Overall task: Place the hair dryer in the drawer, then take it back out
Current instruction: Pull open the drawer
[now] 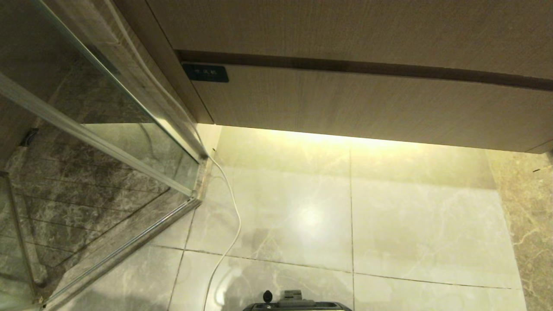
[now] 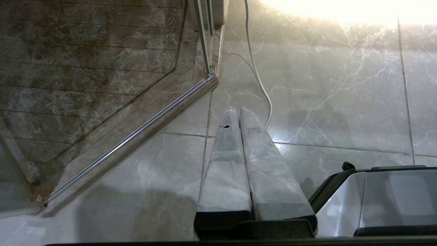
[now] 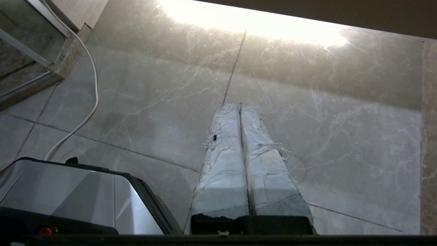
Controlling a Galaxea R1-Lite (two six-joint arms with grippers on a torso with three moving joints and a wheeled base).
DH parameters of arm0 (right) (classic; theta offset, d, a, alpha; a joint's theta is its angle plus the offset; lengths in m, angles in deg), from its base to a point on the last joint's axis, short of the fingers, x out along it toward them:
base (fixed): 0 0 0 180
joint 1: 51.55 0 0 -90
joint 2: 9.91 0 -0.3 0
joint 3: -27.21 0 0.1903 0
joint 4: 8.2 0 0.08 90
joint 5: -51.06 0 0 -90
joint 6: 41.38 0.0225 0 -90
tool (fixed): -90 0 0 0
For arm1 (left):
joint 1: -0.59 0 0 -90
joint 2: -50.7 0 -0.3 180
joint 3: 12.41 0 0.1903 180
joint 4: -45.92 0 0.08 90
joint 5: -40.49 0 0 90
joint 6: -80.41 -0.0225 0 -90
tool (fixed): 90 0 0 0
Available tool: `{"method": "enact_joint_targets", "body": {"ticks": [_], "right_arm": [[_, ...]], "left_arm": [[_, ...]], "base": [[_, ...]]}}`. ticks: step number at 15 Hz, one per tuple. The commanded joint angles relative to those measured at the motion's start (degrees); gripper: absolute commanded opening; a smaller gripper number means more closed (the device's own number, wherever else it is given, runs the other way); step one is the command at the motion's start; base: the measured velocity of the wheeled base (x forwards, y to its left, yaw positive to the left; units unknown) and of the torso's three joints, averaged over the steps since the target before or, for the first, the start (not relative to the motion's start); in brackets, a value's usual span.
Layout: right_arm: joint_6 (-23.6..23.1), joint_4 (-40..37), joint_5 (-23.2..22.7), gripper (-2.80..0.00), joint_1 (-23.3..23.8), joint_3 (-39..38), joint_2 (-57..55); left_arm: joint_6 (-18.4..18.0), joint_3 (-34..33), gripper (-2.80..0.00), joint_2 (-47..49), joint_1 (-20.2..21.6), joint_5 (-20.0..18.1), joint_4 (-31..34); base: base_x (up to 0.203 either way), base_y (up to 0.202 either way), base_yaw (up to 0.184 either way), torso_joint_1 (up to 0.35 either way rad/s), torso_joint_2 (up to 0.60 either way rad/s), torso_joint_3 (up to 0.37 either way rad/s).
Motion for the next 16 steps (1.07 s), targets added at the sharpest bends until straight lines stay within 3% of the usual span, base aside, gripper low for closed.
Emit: {"method": "enact_joint_targets", "body": {"ticks": [1, 8, 10, 13, 16], "right_arm": [[0.0, 0.1, -0.1, -2.80, 0.0, -2.3, 2.2], [-2.0, 0.9, -0.8, -2.80, 0.0, -2.0, 2.2], [-2.0, -1.0, -1.1, -2.80, 0.0, 3.4, 2.2], [-1.7, -15.6, -1.6, -2.80, 0.0, 26.8, 1.6], [0.1, -36.8, -2.1, -2.80, 0.1, 55.9, -7.5]], "left_arm": [[0.0, -0.1, -2.80, 0.0, 0.0, 0.0, 0.0], [0.0, 0.0, -2.80, 0.0, 0.0, 0.0, 0.0], [0.0, -0.1, -2.80, 0.0, -0.1, 0.0, 0.0], [0.0, -0.1, -2.80, 0.0, 0.0, 0.0, 0.0], [0.0, 0.0, -2.80, 0.0, 0.0, 0.0, 0.0]], "base": [[0.000, 0.000, 0.000, 0.000, 0.00, 0.000], [0.000, 0.000, 0.000, 0.000, 0.00, 0.000], [0.000, 0.000, 0.000, 0.000, 0.00, 0.000], [0.000, 0.000, 0.000, 0.000, 0.00, 0.000], [0.000, 0.000, 0.000, 0.000, 0.00, 0.000]]}}
